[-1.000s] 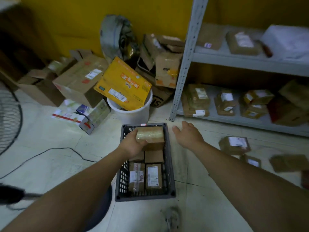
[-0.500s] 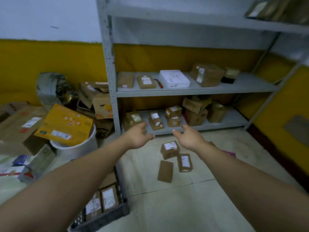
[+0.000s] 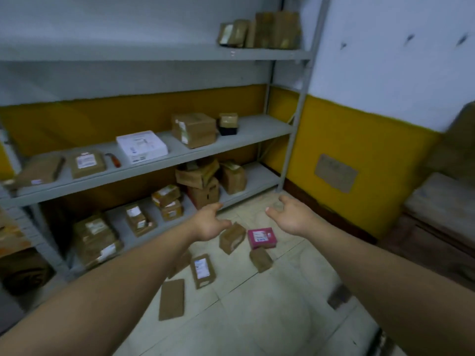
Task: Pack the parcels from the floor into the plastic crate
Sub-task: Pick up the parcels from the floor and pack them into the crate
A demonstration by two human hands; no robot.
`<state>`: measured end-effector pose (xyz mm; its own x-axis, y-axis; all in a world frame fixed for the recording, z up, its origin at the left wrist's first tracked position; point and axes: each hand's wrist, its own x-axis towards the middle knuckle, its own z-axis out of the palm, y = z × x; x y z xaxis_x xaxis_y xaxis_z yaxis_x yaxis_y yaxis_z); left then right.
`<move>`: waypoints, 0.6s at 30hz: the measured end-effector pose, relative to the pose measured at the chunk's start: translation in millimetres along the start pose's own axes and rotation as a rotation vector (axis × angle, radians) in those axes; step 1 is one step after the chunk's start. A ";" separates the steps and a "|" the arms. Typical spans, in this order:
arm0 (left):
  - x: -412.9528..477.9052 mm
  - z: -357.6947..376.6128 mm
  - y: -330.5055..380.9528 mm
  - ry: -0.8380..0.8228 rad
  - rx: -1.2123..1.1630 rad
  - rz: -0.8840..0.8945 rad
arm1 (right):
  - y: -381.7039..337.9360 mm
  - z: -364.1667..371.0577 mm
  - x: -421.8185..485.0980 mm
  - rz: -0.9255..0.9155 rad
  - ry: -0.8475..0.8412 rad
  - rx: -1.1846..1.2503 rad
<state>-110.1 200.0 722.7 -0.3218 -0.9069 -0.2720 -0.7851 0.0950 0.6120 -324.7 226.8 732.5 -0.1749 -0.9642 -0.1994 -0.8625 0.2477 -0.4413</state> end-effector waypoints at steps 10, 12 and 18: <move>169.1 8.4 -7.9 -0.072 -0.013 -0.026 | 44.1 9.6 150.4 0.140 -0.018 0.022; 213.6 5.3 -20.1 -0.068 -0.027 -0.051 | 43.5 15.6 193.7 0.153 -0.046 0.041; 337.4 -13.0 -50.6 -0.085 -0.107 -0.159 | 38.8 33.5 323.8 0.197 -0.162 0.025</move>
<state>-172.0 -116.1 609.6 -0.2449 -0.8688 -0.4304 -0.7703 -0.0952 0.6305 -398.9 -72.6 621.5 -0.2586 -0.8699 -0.4200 -0.8071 0.4335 -0.4008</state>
